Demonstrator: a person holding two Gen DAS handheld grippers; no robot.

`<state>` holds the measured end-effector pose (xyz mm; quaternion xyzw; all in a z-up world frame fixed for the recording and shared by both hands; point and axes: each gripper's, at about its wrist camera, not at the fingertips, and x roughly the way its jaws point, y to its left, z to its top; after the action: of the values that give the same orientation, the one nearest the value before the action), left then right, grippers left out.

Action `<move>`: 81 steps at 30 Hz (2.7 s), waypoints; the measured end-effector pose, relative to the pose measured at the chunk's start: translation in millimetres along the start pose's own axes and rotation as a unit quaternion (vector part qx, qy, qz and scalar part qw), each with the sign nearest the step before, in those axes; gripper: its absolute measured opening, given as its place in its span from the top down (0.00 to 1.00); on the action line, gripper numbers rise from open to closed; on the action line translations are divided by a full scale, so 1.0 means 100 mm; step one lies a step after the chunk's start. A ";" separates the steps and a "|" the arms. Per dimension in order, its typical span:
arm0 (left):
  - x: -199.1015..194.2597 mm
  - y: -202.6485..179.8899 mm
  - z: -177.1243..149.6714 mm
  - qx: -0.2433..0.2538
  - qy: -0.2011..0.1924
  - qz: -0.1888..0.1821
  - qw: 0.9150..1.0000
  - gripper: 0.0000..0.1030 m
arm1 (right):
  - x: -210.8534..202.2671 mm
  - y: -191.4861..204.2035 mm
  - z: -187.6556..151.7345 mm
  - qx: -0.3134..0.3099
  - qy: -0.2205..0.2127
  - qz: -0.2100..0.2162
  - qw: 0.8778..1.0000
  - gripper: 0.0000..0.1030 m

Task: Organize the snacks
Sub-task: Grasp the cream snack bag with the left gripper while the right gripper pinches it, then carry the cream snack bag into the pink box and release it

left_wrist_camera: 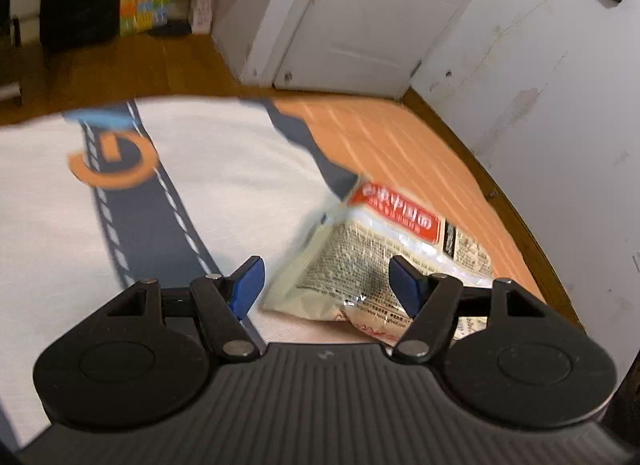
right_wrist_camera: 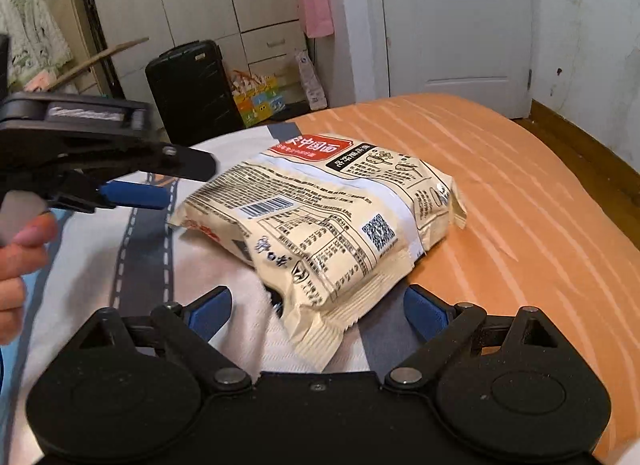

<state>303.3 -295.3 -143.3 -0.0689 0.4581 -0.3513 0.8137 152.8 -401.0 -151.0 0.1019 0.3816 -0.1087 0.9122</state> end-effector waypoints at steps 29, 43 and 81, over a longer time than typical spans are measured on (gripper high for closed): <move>0.13 -0.08 -0.11 -0.036 0.042 -0.052 0.997 0.61 | -0.05 0.10 -0.01 -0.080 -0.014 -0.007 0.997 0.53; -0.45 -0.09 -0.35 -0.017 0.020 -0.044 0.999 0.65 | -0.47 0.53 -0.15 -0.167 -0.034 -0.001 0.985 0.76; -3.35 0.10 -1.45 -0.031 -0.030 0.078 0.996 0.67 | -2.18 1.96 -0.48 -0.360 -0.056 0.160 0.917 0.83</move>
<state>81.9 -45.1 3.4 -0.0680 0.4480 -0.2699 0.8496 25.6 -174.2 -7.1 -0.1801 0.3216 0.1777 0.9124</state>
